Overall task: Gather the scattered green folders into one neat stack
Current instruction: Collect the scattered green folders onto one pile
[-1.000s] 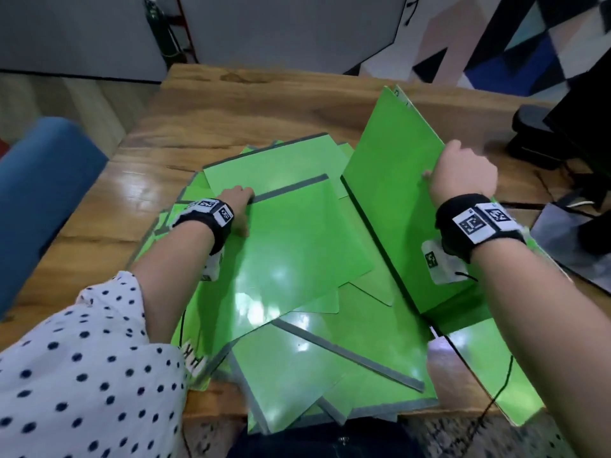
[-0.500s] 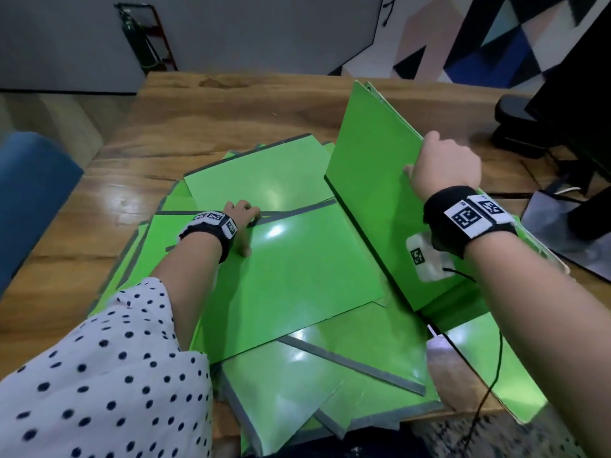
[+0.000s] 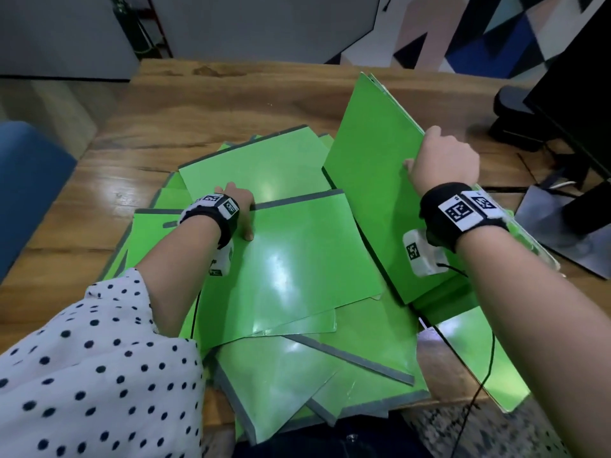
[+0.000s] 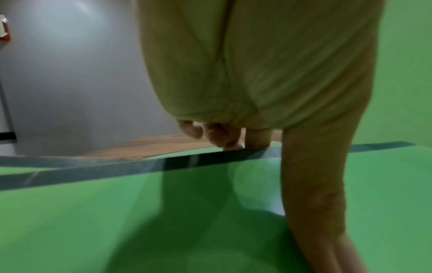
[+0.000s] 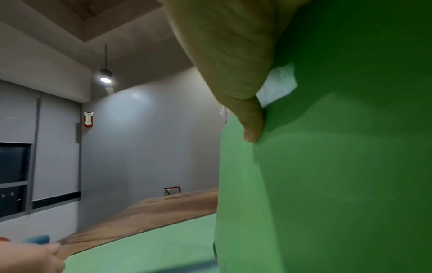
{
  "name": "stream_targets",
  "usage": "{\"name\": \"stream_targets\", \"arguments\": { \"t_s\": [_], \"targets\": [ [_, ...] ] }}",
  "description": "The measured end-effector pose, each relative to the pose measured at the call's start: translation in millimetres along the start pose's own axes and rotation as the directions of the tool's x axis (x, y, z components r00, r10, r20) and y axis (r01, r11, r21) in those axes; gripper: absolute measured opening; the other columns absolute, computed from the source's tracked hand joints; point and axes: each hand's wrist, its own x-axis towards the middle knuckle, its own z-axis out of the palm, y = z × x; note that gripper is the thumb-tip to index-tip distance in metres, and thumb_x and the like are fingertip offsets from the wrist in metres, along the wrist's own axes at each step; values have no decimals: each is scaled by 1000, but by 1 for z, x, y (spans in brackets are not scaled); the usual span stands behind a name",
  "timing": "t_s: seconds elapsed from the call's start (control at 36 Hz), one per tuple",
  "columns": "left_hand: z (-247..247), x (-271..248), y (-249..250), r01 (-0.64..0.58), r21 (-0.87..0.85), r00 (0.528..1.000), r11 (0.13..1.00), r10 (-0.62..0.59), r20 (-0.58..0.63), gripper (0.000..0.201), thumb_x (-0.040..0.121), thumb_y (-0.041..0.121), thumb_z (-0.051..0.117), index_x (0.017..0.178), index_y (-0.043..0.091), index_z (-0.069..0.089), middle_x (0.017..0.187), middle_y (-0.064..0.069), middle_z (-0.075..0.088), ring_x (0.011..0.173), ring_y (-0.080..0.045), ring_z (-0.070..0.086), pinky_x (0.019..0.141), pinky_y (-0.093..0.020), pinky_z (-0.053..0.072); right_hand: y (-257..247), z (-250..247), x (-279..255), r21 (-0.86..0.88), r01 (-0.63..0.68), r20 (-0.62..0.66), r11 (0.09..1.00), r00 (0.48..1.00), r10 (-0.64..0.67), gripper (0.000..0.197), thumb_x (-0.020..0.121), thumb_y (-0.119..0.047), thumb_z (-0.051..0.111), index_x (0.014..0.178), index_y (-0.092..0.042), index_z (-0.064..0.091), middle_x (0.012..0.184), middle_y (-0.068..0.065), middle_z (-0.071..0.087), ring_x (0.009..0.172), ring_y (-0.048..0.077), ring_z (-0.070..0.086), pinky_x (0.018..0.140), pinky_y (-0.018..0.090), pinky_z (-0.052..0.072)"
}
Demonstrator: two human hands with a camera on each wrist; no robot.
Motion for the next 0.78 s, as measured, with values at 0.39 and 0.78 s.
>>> {"name": "stream_targets", "arguments": {
  "t_s": [0.39,0.78],
  "targets": [
    [-90,-73,-40,-233,-381,967,895,171,-190,55,72,24,80,119,8,58,116,-8,65,97,-24,60,91,-37,47,24,-14,1,119,-22,73,993,997,14,51,88,-42,61,116,-2,47,109,24,62,99,39,62,79,43,49],
    [-40,-70,-52,44,-995,941,87,-339,12,76,76,38,74,135,0,46,135,-19,52,123,-32,52,103,-42,43,22,31,-33,533,-376,429,758,892,141,69,79,-47,69,126,1,54,125,23,58,111,36,58,92,40,47]
  ]
}}
